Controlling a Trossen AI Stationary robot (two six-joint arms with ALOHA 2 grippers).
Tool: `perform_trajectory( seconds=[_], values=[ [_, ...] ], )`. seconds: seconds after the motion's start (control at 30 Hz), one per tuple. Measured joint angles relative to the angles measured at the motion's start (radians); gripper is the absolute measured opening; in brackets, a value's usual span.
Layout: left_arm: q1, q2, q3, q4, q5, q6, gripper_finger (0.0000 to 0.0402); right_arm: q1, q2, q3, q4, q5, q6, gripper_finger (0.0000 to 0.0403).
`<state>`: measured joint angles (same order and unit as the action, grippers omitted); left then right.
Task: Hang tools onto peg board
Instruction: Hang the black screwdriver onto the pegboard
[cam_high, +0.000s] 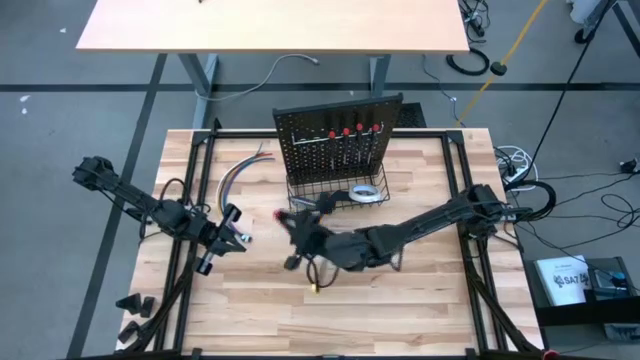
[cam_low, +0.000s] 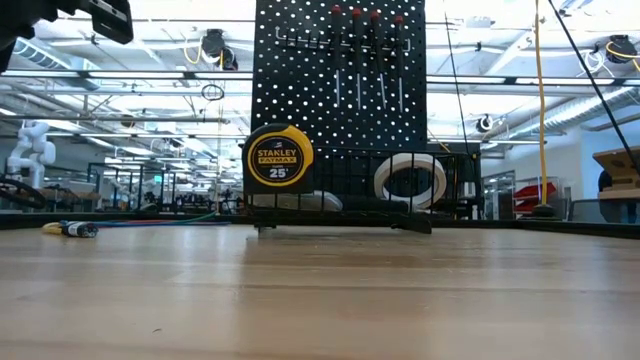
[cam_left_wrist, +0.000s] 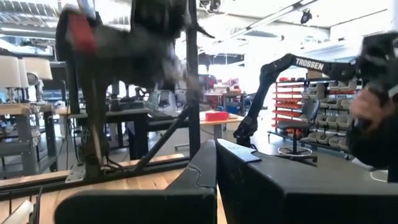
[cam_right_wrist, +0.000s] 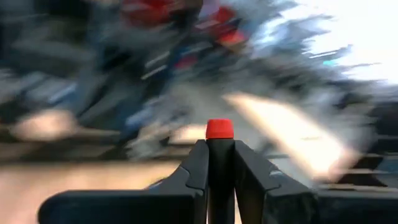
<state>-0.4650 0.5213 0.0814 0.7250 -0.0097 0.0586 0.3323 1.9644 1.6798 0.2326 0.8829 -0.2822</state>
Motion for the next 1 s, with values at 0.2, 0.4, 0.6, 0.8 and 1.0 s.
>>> perform_trajectory(
  seconds=[0.2,0.4,0.6,0.8,1.0],
  values=[
    [0.000,-0.009,0.000,-0.008,0.005,-0.001,0.0000,0.000,-0.029,-0.089,0.702,0.078,-0.390,0.0035],
    [-0.009,-0.021,0.000,-0.007,0.012,-0.018,0.0000,-0.067,-0.027,-0.240,1.334,-0.080,-0.593,0.0035],
    [-0.011,-0.021,0.000,-0.001,0.013,-0.019,0.0000,-0.187,-0.024,-0.249,1.222,-0.097,-0.414,0.0035],
    [-0.011,-0.022,0.000,-0.004,0.013,-0.019,0.0000,-0.240,-0.016,-0.249,1.204,-0.061,-0.436,0.0035],
    [-0.011,-0.022,0.000,-0.029,0.012,0.000,0.0000,-0.242,-0.016,-0.249,1.193,-0.019,-0.497,0.0035]
  ],
)
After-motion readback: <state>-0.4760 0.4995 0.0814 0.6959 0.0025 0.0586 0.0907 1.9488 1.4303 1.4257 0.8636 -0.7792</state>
